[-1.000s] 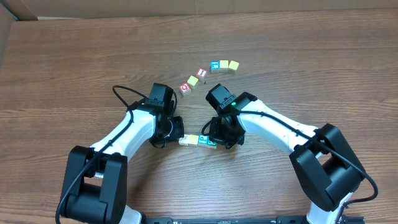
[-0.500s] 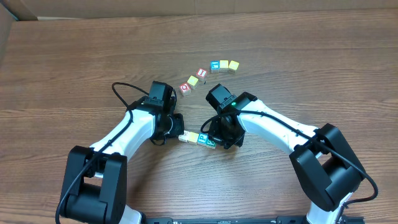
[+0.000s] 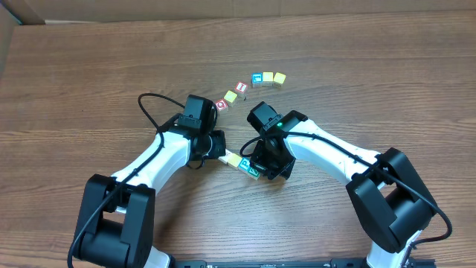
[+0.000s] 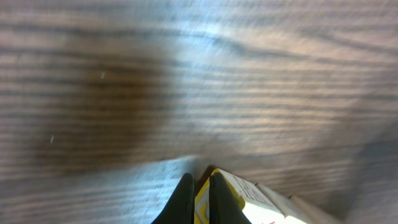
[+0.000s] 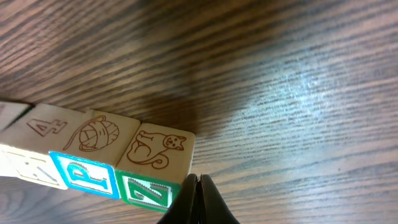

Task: Flip 4 blocks

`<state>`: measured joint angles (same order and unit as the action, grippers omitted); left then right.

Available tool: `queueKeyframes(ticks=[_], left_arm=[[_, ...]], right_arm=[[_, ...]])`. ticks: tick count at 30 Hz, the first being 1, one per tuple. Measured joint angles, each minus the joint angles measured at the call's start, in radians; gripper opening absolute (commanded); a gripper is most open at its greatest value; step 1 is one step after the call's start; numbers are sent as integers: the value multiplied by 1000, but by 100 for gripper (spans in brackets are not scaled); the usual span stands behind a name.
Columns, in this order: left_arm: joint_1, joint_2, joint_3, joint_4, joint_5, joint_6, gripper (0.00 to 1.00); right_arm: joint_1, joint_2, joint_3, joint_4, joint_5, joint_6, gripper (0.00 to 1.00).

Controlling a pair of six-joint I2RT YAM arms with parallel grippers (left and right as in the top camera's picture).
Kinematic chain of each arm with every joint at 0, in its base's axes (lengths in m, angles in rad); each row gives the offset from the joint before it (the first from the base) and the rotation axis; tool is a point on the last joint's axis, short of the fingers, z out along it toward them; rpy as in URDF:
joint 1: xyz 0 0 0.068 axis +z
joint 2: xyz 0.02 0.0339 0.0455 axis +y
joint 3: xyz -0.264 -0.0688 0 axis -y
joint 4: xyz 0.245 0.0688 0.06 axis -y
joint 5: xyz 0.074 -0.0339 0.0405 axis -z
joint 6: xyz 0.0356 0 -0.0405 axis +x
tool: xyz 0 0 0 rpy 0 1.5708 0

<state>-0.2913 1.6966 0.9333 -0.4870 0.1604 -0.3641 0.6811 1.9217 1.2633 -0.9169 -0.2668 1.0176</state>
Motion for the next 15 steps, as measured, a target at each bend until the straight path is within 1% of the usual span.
queueKeyframes(ticks=[5,15], left_arm=[[-17,0,5,53,0,-29,4],[-50,14,6,98,33,-63,4]], right_arm=[[0,0,-3,0,-35,64,4],[0,0,-4,19,-90,156,4]])
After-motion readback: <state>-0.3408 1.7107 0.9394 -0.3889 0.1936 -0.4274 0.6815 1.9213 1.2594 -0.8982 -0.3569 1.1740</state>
